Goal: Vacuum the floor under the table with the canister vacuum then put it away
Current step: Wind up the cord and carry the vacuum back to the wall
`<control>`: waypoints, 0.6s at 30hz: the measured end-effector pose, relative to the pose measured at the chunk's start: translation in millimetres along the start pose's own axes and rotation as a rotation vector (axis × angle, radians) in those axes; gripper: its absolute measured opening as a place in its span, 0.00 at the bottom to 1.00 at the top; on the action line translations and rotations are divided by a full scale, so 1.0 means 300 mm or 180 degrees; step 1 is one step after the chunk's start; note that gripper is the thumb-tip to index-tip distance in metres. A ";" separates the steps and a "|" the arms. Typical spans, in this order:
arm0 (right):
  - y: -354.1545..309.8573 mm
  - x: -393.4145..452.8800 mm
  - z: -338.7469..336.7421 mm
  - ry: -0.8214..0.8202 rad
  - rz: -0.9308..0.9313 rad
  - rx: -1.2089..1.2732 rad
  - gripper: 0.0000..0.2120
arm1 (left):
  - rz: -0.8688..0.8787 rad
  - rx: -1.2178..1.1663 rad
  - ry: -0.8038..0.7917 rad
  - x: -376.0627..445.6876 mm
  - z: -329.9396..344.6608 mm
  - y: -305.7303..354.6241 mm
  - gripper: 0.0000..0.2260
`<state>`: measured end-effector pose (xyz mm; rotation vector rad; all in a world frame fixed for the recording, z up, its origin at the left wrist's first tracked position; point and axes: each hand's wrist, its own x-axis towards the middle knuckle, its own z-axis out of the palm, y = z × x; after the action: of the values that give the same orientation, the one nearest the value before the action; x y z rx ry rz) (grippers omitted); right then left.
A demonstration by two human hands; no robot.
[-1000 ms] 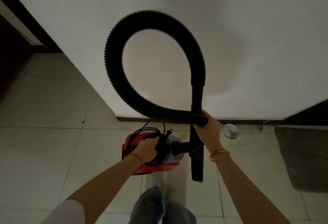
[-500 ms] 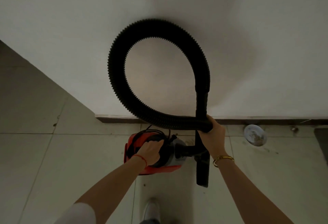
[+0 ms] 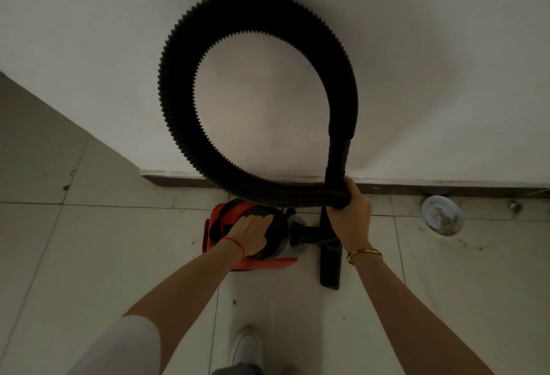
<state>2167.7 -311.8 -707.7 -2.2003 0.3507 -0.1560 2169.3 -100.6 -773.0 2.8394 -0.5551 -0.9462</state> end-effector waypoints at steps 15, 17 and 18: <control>0.064 -0.062 -0.035 -0.0669 0.0154 -0.0330 0.49 | -0.0202 -0.0247 0.0958 -0.093 0.064 0.065 0.37; 0.043 -0.076 -0.055 -0.0736 0.0059 -0.0549 0.53 | -0.0237 -0.0349 0.1053 -0.142 0.046 0.064 0.37; 0.036 -0.084 -0.064 -0.0760 0.0009 -0.0666 0.54 | -0.0259 -0.0412 0.1082 -0.167 0.035 0.061 0.37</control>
<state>2137.2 -325.0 -704.2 -2.3928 0.2452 0.1513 2120.3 -98.8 -749.6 2.8311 -0.3291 -0.4699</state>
